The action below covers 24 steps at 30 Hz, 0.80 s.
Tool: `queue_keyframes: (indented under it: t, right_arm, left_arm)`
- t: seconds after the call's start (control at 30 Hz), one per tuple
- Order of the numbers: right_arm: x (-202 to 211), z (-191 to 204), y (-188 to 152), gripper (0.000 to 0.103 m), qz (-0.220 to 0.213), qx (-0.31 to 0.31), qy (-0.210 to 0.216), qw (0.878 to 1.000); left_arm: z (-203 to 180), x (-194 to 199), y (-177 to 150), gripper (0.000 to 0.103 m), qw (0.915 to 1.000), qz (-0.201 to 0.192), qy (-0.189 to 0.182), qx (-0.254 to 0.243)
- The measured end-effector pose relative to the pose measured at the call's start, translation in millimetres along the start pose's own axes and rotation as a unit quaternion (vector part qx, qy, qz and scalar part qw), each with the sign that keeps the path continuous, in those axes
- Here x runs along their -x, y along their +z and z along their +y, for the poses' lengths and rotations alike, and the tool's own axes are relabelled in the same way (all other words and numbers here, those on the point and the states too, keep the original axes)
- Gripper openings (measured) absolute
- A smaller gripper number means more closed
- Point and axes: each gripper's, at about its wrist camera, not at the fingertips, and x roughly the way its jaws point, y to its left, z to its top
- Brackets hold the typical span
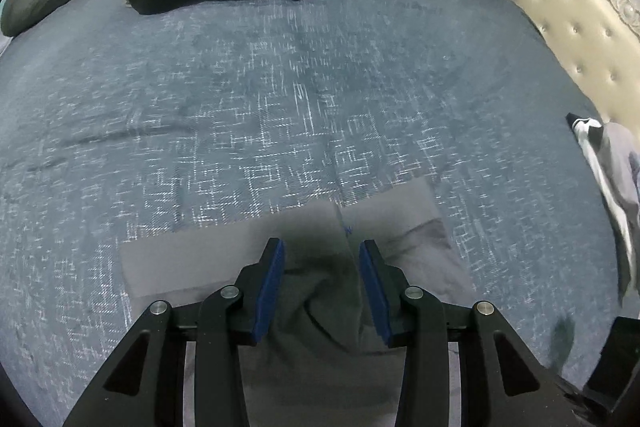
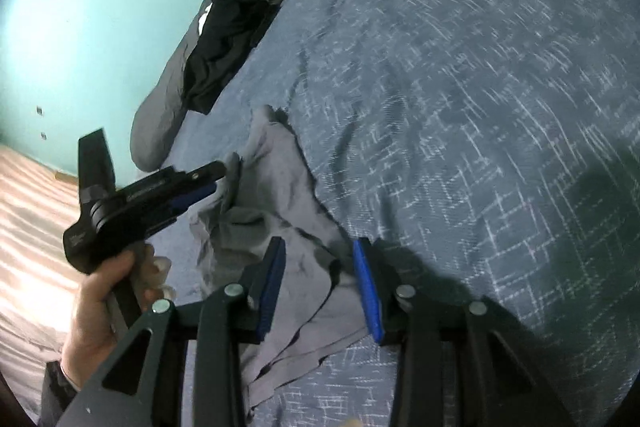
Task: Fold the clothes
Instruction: 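Grasp the folded briefs edge with the left gripper while the right gripper grasps the other edge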
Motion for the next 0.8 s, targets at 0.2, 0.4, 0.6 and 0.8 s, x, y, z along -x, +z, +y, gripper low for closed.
queue_keyframes:
  t: [0.2, 0.4, 0.6, 0.8]
  right_arm:
    - [-6, 5, -5, 0.036, 0.007, 0.025, -0.025, 0.999]
    - [-7, 4, -5, 0.024, 0.002, 0.040, -0.033, 0.999]
    - [-14, 8, -8, 0.006, 0.012, 0.054, -0.028, 0.998]
    - [-17, 10, -10, 0.003, 0.015, 0.058, -0.020, 0.998]
  left_arm:
    - [-3, -9, -2, 0.042, 0.9998, 0.001, 0.011, -0.017]
    - [-1, -13, -3, 0.025, 0.9997, 0.004, 0.011, -0.019]
    - [0, -13, -4, 0.012, 0.9997, 0.001, 0.004, -0.023]
    - [1, -9, -2, 0.004, 0.9997, -0.006, 0.000, -0.022]
